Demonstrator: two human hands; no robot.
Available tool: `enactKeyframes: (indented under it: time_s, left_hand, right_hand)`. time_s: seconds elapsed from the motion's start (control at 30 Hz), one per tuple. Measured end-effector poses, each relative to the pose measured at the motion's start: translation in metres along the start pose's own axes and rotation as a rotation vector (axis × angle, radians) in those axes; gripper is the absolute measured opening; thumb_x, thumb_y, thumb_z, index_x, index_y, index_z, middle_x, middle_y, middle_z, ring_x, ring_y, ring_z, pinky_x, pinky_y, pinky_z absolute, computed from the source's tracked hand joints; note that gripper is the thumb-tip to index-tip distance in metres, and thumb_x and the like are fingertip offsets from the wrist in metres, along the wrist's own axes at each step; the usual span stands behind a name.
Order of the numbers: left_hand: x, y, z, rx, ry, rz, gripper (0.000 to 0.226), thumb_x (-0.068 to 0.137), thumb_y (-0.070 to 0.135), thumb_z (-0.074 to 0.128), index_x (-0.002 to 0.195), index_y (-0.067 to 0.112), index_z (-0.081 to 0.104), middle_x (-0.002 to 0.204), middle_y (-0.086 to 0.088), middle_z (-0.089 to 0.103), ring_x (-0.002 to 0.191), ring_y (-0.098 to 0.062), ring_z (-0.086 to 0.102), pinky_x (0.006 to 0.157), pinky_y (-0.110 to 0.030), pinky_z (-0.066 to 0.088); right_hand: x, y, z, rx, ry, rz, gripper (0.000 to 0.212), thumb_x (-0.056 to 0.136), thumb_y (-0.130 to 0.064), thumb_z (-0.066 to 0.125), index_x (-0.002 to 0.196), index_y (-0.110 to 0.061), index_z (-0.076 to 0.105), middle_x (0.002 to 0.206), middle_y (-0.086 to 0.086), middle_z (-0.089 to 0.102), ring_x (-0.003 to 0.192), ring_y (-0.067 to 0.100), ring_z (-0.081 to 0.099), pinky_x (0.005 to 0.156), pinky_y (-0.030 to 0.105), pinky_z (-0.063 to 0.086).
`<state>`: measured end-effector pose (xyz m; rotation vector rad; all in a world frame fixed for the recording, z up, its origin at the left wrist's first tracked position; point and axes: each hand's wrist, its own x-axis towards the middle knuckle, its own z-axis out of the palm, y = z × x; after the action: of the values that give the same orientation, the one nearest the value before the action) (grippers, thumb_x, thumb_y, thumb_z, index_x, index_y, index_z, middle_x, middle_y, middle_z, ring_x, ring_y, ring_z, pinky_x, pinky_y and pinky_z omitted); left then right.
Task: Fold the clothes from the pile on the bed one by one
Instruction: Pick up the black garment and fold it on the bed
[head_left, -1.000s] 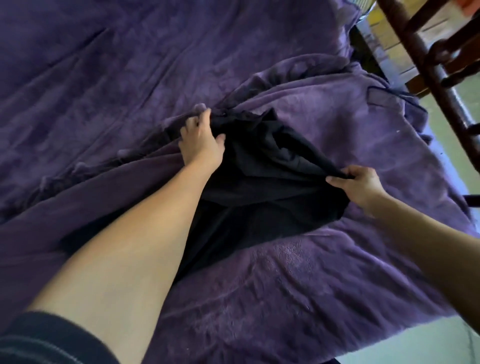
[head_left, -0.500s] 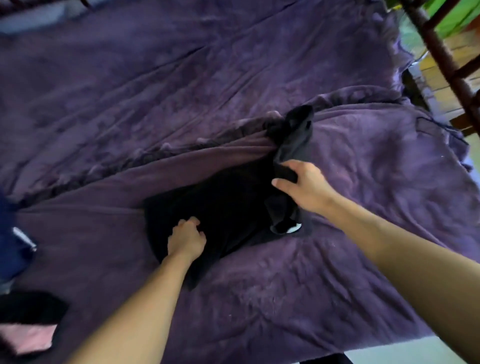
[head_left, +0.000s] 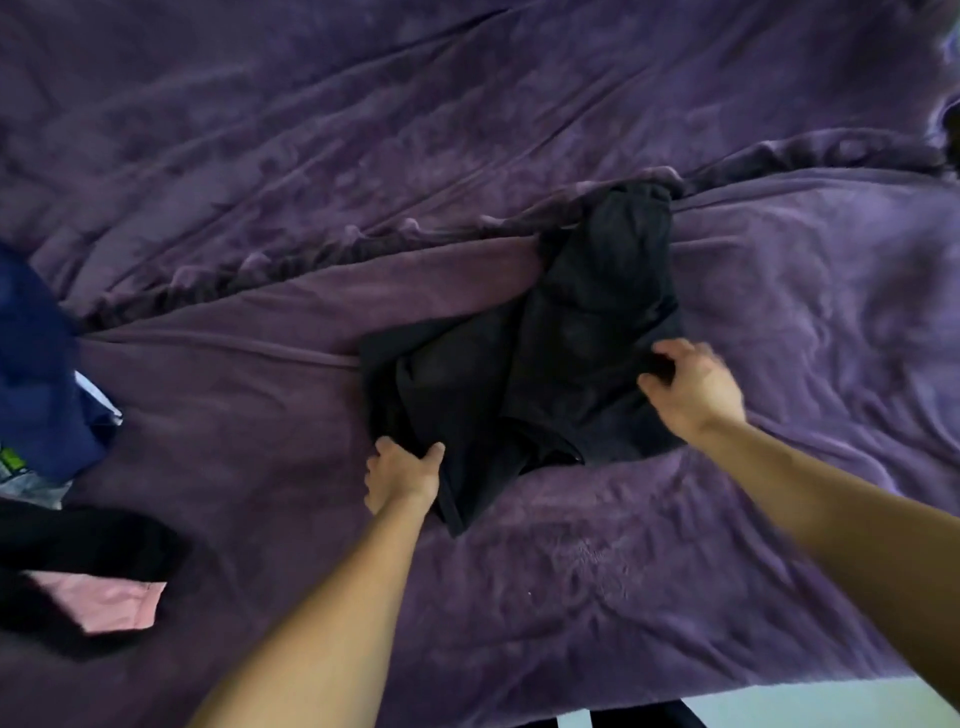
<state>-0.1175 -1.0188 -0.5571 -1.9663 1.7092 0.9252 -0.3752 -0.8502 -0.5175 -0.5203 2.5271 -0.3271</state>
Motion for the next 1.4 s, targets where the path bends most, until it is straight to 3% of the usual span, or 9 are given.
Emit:
enactKeyframes:
  time_s: [0.1,0.27,0.43,0.57,0.7,0.83,1.03,1.27,1.4]
  left_hand:
    - [0.012,0.008,0.004,0.005,0.032,0.147,0.025,0.085,0.042,0.063,0.089,0.018,0.061,0.118,-0.015,0.057,0.106,-0.036,0.055,0.089,-0.044,0.048]
    - [0.045,0.028,-0.034,-0.008,0.379,0.139,0.025,0.094,0.031,0.055,0.109,0.012,0.061,0.126,-0.016,0.047,0.115,-0.038,0.048,0.090,-0.049,0.042]
    - [0.062,0.011,-0.042,0.094,0.202,0.076,0.038,0.090,0.023,0.060,0.126,0.018,0.047,0.133,-0.014,0.042,0.119,-0.036,0.047,0.091,-0.049,0.044]
    - [0.038,-0.012,-0.036,0.032,0.162,0.069,0.045,0.088,0.022,0.060,0.130,0.019,0.043,0.131,-0.014,0.043,0.116,-0.036,0.050,0.090,-0.048,0.047]
    - [0.022,-0.036,-0.050,-0.074,0.163,-0.019,0.046,0.089,0.019,0.058,0.132,0.015,0.044,0.133,-0.016,0.043,0.118,-0.037,0.049,0.092,-0.046,0.043]
    - [0.020,-0.061,-0.073,-0.141,0.208,-0.073,0.044,0.088,0.015,0.056,0.131,0.012,0.047,0.132,-0.018,0.046,0.117,-0.037,0.051,0.093,-0.042,0.042]
    - [0.040,-0.097,-0.089,-0.237,0.236,-0.098,0.038,0.088,0.019,0.057,0.125,0.012,0.053,0.123,-0.017,0.058,0.114,-0.036,0.054,0.091,-0.040,0.045]
    - [0.048,-0.052,-0.070,-0.141,0.312,0.203,0.039,0.093,0.029,0.055,0.126,0.010,0.052,0.124,-0.021,0.050,0.113,-0.041,0.050,0.090,-0.044,0.042]
    - [0.075,-0.010,-0.067,0.015,0.409,0.552,0.059,0.088,0.044,0.058,0.139,0.019,0.042,0.142,-0.020,0.038,0.127,-0.038,0.038,0.098,-0.048,0.040]
  right_hand:
    - [0.013,0.007,-0.002,0.012,0.001,0.146,0.070,0.084,-0.038,0.069,0.143,-0.020,0.036,0.138,0.014,0.042,0.126,0.038,0.040,0.098,0.046,0.040]
    - [0.036,0.016,0.018,0.231,-0.031,0.286,0.085,0.076,-0.052,0.072,0.143,-0.022,0.030,0.139,0.009,0.048,0.125,0.034,0.048,0.099,0.042,0.042]
    - [0.051,0.018,0.013,0.435,-0.024,0.258,0.074,0.069,-0.044,0.082,0.131,-0.021,0.050,0.126,0.001,0.061,0.114,0.024,0.059,0.099,0.041,0.048]
    - [0.032,-0.018,-0.008,0.451,-0.018,0.057,0.047,0.072,-0.027,0.080,0.114,-0.023,0.060,0.109,0.002,0.068,0.102,0.024,0.064,0.094,0.043,0.052]
    - [-0.014,-0.096,-0.019,0.170,0.039,-0.293,0.062,0.080,-0.028,0.071,0.136,-0.017,0.047,0.120,0.013,0.064,0.111,0.035,0.059,0.094,0.043,0.048]
    - [-0.049,-0.173,0.020,-0.066,-0.163,-0.442,0.069,0.087,-0.027,0.060,0.148,-0.017,0.029,0.129,0.017,0.056,0.113,0.039,0.056,0.090,0.042,0.045]
    - [-0.064,-0.217,0.105,0.030,-0.775,-0.398,0.079,0.088,-0.034,0.066,0.152,-0.019,0.022,0.143,0.013,0.041,0.125,0.031,0.048,0.103,0.040,0.043]
    - [-0.033,-0.144,0.099,-0.074,-0.141,-0.455,0.058,0.088,-0.031,0.061,0.141,-0.020,0.041,0.136,0.009,0.044,0.126,0.031,0.041,0.095,0.043,0.046]
    - [-0.013,-0.123,0.101,0.014,-0.187,-0.251,0.082,0.085,-0.044,0.066,0.150,-0.023,0.020,0.149,0.004,0.033,0.131,0.028,0.039,0.096,0.043,0.044]
